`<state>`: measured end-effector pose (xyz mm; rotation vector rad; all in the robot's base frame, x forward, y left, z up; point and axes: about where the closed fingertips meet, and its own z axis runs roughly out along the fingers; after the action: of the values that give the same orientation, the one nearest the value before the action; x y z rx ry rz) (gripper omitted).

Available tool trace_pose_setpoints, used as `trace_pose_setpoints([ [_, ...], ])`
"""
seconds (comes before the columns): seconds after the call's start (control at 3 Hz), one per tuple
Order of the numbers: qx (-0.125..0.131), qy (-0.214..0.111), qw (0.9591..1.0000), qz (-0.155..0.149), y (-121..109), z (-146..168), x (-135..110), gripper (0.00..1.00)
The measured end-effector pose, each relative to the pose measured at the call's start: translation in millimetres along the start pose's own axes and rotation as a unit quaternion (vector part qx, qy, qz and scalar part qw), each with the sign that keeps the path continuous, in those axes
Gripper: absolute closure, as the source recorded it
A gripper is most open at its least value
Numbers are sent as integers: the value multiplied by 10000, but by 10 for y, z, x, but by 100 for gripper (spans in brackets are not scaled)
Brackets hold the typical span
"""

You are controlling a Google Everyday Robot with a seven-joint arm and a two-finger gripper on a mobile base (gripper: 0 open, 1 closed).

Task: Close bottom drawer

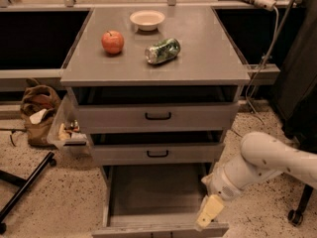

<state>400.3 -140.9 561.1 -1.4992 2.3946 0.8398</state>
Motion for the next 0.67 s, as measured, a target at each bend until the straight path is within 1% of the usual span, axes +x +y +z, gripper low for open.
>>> trace_pose_setpoints([
  [0.33, -560, -453, 9972, 189, -53, 667, 249, 0],
  [0.67, -1273, -824, 9880, 285, 44, 1353, 457, 0],
])
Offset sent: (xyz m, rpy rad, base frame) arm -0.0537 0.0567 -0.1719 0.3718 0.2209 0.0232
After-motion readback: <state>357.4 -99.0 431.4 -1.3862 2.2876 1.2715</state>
